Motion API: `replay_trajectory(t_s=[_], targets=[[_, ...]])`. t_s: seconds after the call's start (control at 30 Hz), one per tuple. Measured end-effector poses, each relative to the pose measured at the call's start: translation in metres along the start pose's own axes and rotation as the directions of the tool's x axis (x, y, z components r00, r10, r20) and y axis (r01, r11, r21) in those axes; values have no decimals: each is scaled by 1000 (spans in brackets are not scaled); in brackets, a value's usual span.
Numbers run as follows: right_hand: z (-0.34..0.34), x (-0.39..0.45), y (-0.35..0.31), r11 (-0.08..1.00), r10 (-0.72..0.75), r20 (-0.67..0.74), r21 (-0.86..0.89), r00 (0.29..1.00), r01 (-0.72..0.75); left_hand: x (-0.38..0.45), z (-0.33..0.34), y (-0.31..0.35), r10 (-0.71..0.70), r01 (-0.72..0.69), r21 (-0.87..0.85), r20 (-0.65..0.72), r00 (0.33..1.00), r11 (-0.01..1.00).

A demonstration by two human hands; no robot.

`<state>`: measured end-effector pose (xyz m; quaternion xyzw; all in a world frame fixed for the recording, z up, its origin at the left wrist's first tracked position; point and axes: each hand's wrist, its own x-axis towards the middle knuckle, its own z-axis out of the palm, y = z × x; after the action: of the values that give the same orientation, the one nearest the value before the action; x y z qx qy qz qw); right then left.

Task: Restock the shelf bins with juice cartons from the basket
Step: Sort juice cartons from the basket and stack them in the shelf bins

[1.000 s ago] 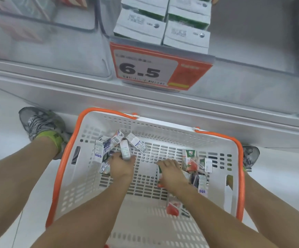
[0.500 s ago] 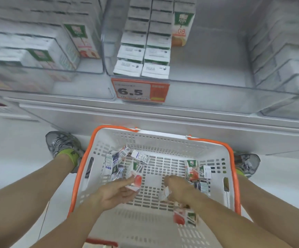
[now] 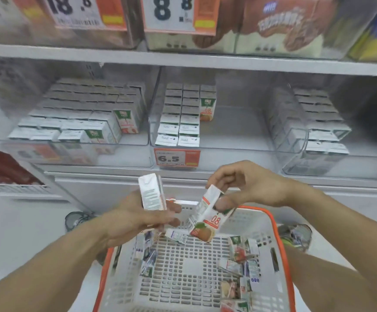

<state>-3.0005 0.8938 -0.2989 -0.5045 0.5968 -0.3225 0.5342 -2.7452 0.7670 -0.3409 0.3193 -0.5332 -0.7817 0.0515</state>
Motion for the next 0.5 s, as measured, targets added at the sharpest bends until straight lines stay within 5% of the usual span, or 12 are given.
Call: replay_trajectory(t_s=[0.1, 0.23, 0.5], targets=[[3, -8, -5, 960, -55, -66, 271, 996, 71, -3, 7, 26, 113, -113, 40, 8, 994, 993], [4, -8, -5, 851, -80, -144, 506, 986, 143, 4, 14, 41, 165, -150, -172, 81, 983, 974], [-11, 14, -8, 818, 50, -506, 516, 861, 256, 26, 36, 45, 250, -248, 23, -101, 963, 968]])
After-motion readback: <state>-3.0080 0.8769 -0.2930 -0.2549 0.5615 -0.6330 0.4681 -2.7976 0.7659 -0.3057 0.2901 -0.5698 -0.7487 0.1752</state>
